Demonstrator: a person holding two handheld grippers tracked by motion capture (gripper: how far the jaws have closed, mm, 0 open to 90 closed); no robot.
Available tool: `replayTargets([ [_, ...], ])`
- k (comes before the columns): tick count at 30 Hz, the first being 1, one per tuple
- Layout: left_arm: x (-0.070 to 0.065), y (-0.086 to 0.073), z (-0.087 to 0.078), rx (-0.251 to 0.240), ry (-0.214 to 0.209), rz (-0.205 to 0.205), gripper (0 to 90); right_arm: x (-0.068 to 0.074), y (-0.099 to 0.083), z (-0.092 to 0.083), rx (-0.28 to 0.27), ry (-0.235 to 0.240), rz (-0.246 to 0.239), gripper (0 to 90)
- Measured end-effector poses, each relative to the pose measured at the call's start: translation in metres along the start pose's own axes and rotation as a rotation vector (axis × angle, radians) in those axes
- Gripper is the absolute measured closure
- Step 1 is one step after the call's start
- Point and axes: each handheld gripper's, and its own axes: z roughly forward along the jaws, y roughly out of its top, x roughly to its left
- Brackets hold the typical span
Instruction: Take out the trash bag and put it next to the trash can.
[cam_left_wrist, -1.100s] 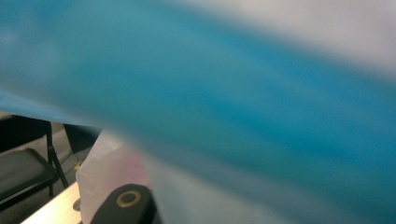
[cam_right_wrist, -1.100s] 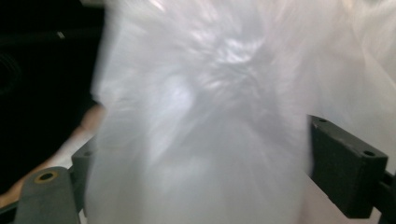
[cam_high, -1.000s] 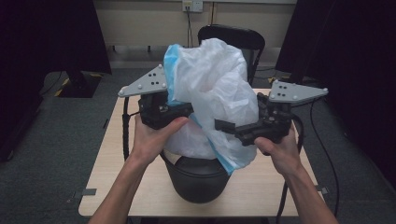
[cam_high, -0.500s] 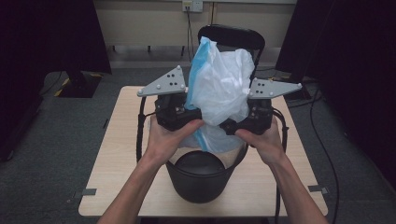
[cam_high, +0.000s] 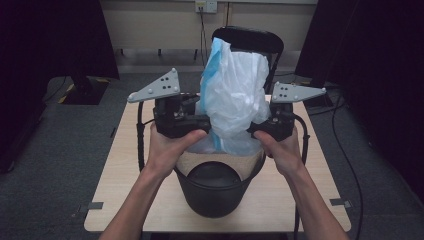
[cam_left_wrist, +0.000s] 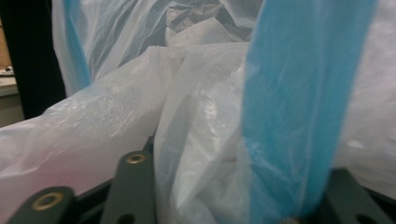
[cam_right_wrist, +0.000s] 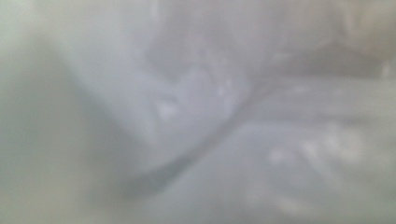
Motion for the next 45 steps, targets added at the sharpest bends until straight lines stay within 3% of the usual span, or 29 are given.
replayTargets([
  [5, 0.004, 0.000, -0.012, -0.006, 0.063, 0.002, 39.5, -0.010, 0.005, -0.003, -0.024, -0.027, 0.016, 89.2],
  [11, 0.010, -0.005, -0.022, -0.036, 0.073, -0.028, 29.8, -0.022, 0.017, -0.011, -0.063, -0.071, 0.032, 89.4],
  [16, 0.013, -0.009, -0.029, -0.028, 0.113, -0.022, 28.8, -0.037, 0.021, -0.011, -0.057, -0.109, 0.037, 89.4],
  [25, 0.024, -0.015, -0.039, -0.032, 0.165, -0.064, 28.1, -0.066, 0.019, -0.020, -0.069, -0.183, 0.078, 89.4],
  [34, 0.023, -0.022, -0.033, 0.021, 0.157, -0.047, 28.0, -0.093, 0.016, -0.031, -0.081, -0.266, 0.113, 89.5],
  [42, 0.025, -0.029, -0.030, 0.046, 0.159, -0.049, 27.9, -0.112, 0.024, -0.032, -0.044, -0.361, 0.118, 89.5],
  [45, 0.027, -0.033, -0.032, 0.053, 0.163, -0.052, 27.5, -0.121, 0.018, -0.033, -0.029, -0.398, 0.130, 89.4],
])
